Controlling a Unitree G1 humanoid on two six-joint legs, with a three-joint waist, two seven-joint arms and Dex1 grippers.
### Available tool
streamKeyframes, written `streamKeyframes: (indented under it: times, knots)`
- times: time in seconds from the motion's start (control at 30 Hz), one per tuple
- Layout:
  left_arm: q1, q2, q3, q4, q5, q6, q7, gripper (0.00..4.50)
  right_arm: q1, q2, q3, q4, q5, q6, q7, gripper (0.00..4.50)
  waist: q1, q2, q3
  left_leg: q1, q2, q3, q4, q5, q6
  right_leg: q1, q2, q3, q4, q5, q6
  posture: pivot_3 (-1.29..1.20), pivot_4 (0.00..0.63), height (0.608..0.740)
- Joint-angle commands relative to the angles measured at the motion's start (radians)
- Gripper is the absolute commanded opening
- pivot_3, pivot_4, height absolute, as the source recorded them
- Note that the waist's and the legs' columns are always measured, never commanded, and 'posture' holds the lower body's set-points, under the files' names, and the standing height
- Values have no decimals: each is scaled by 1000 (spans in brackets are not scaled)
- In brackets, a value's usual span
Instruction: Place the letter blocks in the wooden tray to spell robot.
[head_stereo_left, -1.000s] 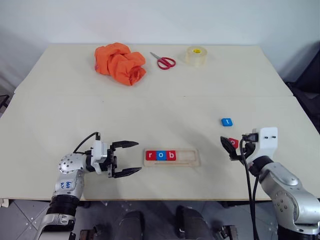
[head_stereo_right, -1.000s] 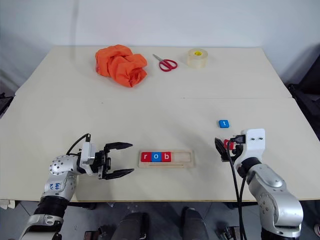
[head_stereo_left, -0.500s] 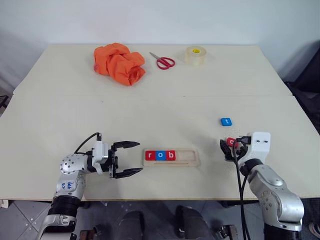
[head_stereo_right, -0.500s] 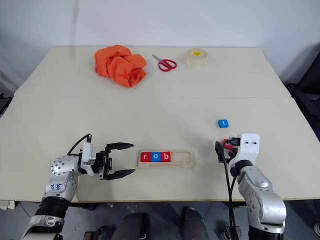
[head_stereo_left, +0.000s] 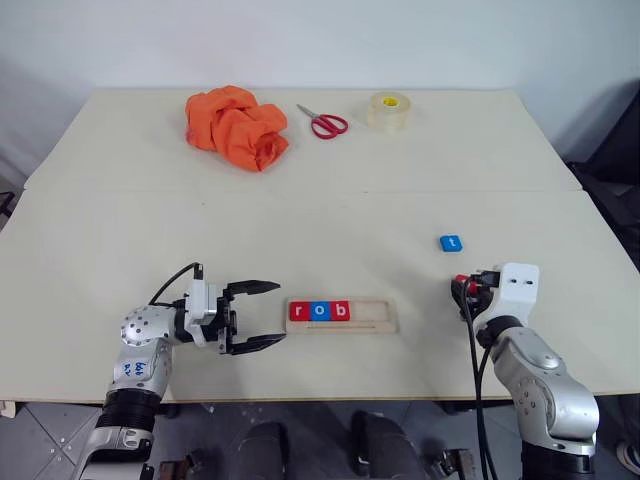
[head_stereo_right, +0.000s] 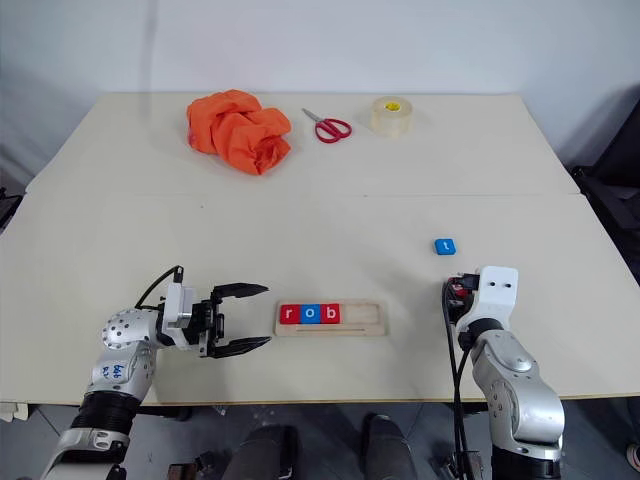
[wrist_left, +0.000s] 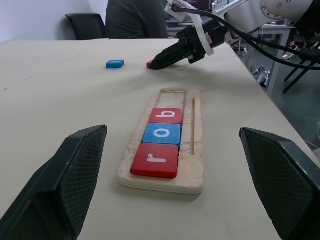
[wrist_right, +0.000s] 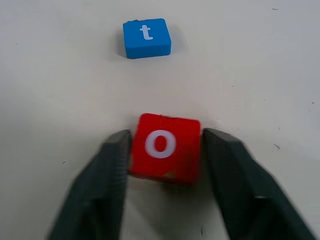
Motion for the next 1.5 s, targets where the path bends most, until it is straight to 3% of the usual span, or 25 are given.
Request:
streamKeyframes:
  times: [0.03,0.37,0.67,0.8,0.93,0.97,1.13,1.3,1.5]
  knots:
    - [-9,8,-1,2,-7,3,-17,4500,15,8,0,-66,10,8,0,1462,0,0,0,0,0,0,0,0,0,0,0,0,0,0,0,0,150,740]
    - [-47,41,10,60,-14,3,-99,4500,210,-34,-16,-389,124,206,51,1462,3,0,0,0,0,-1,-1,0,0,0,0,-1,-2,0,0,0,150,740]
    - [-80,28,7,94,-4,-9,-110,4500,202,-5,31,-388,123,214,38,1462,1,0,0,0,0,-1,-1,0,0,0,0,-1,-2,0,-1,0,150,740]
    - [-71,24,7,83,-6,-8,-109,4500,190,-29,29,-383,125,196,69,2836,2,0,0,-1,0,-1,-1,0,0,0,0,-1,-2,0,-1,0,150,740]
    - [-61,28,11,73,-11,-7,-111,4500,180,-119,13,-392,141,214,145,4299,3,0,0,-1,0,-1,-1,0,0,0,0,-1,-2,0,0,0,150,740]
    - [-57,30,13,70,-12,-8,-111,4500,174,-160,9,-391,151,218,181,4467,3,0,0,-1,0,-1,-1,0,0,0,0,-1,-2,0,0,0,150,740]
    - [-36,39,19,53,-19,-10,-119,4500,131,-384,3,-344,182,197,373,4467,1,0,0,-1,0,-1,-1,0,0,0,0,-1,-3,0,0,0,150,740]
    - [-8,69,37,40,-25,-22,-139,4500,-3,-708,137,-116,108,31,708,4467,0,0,0,-1,0,-1,-1,0,0,0,0,-1,-4,0,0,0,150,740]
    - [43,91,56,13,-33,-43,-131,4500,-160,-791,322,121,-2,-148,921,4467,2,-1,0,-1,0,-1,-1,0,0,0,1,-2,-5,0,0,0,150,740]
